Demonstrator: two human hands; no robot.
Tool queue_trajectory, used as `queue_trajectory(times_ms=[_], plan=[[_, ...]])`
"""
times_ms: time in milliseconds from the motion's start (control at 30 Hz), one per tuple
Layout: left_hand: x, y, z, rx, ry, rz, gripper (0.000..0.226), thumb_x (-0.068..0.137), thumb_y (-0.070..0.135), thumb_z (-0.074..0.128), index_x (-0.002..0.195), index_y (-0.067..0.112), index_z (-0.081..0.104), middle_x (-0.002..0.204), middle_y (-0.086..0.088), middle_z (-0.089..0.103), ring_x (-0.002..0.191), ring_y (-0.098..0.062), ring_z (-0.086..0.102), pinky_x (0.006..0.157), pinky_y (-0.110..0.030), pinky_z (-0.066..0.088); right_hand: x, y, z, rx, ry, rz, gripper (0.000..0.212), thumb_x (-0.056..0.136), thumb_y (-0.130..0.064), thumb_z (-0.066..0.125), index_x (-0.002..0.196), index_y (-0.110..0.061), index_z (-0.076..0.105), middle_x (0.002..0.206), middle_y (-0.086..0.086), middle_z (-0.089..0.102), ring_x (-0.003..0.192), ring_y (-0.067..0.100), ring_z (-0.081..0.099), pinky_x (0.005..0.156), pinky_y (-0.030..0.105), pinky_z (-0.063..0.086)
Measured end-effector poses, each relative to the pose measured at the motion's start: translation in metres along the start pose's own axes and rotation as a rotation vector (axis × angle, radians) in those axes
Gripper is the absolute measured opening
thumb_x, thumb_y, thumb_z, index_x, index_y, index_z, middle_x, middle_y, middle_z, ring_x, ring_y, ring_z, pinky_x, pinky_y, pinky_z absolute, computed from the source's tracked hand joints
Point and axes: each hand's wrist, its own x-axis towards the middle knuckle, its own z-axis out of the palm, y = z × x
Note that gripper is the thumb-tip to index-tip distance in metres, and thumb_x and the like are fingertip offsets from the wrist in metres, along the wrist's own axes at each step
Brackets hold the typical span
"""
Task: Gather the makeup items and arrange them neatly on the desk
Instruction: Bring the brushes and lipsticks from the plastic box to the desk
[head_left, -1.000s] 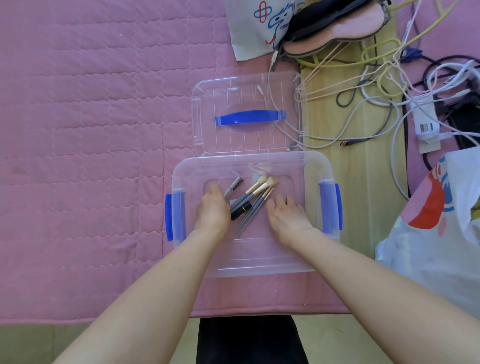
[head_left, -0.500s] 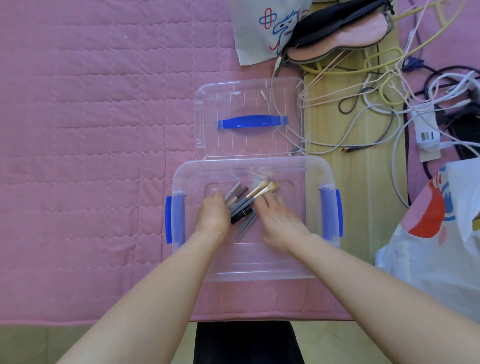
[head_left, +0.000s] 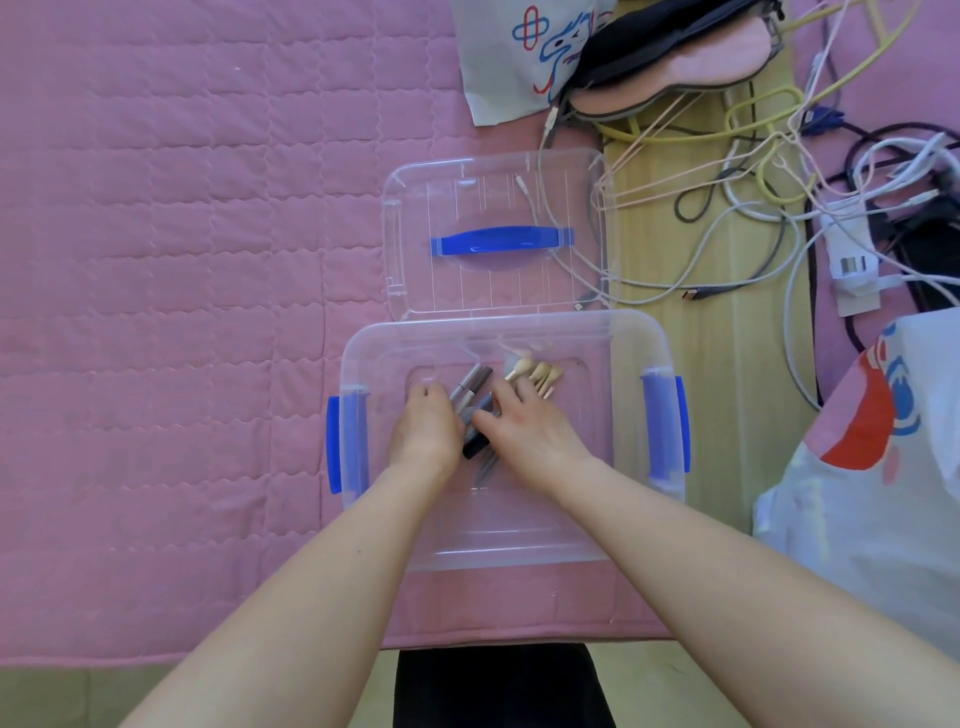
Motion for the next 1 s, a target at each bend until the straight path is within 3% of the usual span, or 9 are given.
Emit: queue_trajectory(times_ms=[200, 333, 467, 533, 633, 767, 867, 933, 1000], plan=[[-0.007, 0.005, -0.007, 0.011, -0.044, -0.036, 0.020, 0.094, 0.020, 0.048, 0.109, 0.007, 0.044, 0.089, -0.011, 0.051, 0.076, -0.030, 0.046, 0.064, -0.034, 0.036, 0.003, 0.002, 0.003, -0.081, 0.088, -0.063, 0.018, 0.062, -0.001, 0.072, 0.064, -0.011, 0.057, 0.077, 0.013, 0.054, 0.061, 0.028, 0.051, 0.044, 0.023, 0.021], [-0.015, 0.004, -0.006, -0.032, 0.011, -0.011, 0.022, 0.095, 0.030, 0.049, 0.103, 0.010, 0.043, 0.085, -0.011, 0.052, 0.074, -0.030, 0.047, 0.062, -0.034, 0.037, -0.004, 0.006, 0.002, -0.080, 0.143, -0.041, 0.011, 0.067, -0.002, 0.062, 0.071, -0.011, 0.057, 0.079, 0.013, 0.056, 0.062, 0.029, 0.053, 0.041, 0.024, 0.021], [-0.032, 0.005, -0.010, -0.046, 0.074, -0.023, 0.022, 0.093, 0.035, 0.050, 0.093, 0.014, 0.043, 0.087, -0.014, 0.057, 0.077, -0.035, 0.052, 0.062, -0.034, 0.040, -0.019, 0.007, -0.012, -0.022, 0.046, 0.078, 0.027, 0.063, -0.009, 0.073, 0.086, -0.010, 0.060, 0.094, 0.016, 0.055, 0.083, 0.036, 0.056, 0.039, 0.028, 0.030], [-0.043, 0.010, -0.017, -0.081, 0.110, -0.047, 0.023, 0.092, 0.035, 0.049, 0.093, 0.012, 0.047, 0.086, -0.013, 0.056, 0.083, -0.038, 0.056, 0.064, -0.037, 0.041, -0.025, 0.006, -0.025, 0.110, 0.017, 0.196, 0.032, 0.074, -0.020, 0.066, 0.105, -0.013, 0.059, 0.112, 0.015, 0.049, 0.100, 0.036, 0.049, 0.054, 0.036, 0.043], [-0.063, 0.018, -0.030, -0.254, 0.181, -0.103, 0.024, 0.092, 0.035, 0.048, 0.084, 0.012, 0.045, 0.082, -0.014, 0.060, 0.079, -0.038, 0.056, 0.063, -0.038, 0.042, -0.037, -0.004, -0.057, 0.380, 0.086, 0.314, 0.024, 0.084, -0.029, 0.054, 0.104, -0.016, 0.054, 0.107, 0.005, 0.046, 0.100, 0.027, 0.042, 0.075, 0.036, 0.044], [-0.104, 0.029, -0.059, -0.619, 0.153, -0.153, 0.023, 0.094, 0.028, 0.049, 0.077, 0.012, 0.050, 0.078, -0.008, 0.065, 0.070, -0.027, 0.054, 0.060, -0.032, 0.037, -0.055, -0.018, -0.110, 0.796, 0.115, 0.458, 0.006, 0.086, -0.022, 0.056, 0.091, -0.019, 0.058, 0.085, -0.003, 0.051, 0.080, 0.015, 0.048, 0.071, 0.029, 0.037], [-0.149, 0.034, -0.085, -0.927, 0.102, -0.154, 0.020, 0.094, 0.020, 0.050, 0.077, 0.011, 0.054, 0.074, -0.003, 0.068, 0.054, -0.010, 0.051, 0.057, -0.029, 0.038, -0.075, -0.035, -0.156, 1.152, 0.047, 0.523, 0.006, 0.088, -0.024, 0.057, 0.091, -0.026, 0.062, 0.088, 0.000, 0.055, 0.072, 0.012, 0.050, 0.066, 0.031, 0.048], [-0.181, 0.033, -0.100, -1.057, 0.098, -0.154, 0.020, 0.096, 0.020, 0.049, 0.078, 0.011, 0.053, 0.076, -0.003, 0.069, 0.041, 0.000, 0.045, 0.053, -0.027, 0.035, -0.090, -0.049, -0.184, 1.237, -0.008, 0.546, 0.007, 0.091, -0.024, 0.056, 0.093, -0.025, 0.063, 0.095, 0.007, 0.056, 0.074, 0.015, 0.051, 0.059, 0.029, 0.050], [-0.213, 0.030, -0.113, -1.148, 0.117, -0.137, 0.020, 0.099, 0.021, 0.047, 0.083, 0.010, 0.054, 0.076, -0.003, 0.069, 0.038, 0.000, 0.041, 0.048, -0.023, 0.034, -0.106, -0.064, -0.210, 1.329, -0.035, 0.581, 0.009, 0.092, -0.022, 0.056, 0.094, -0.023, 0.064, 0.087, 0.006, 0.055, 0.073, 0.017, 0.049, 0.059, 0.029, 0.048]])
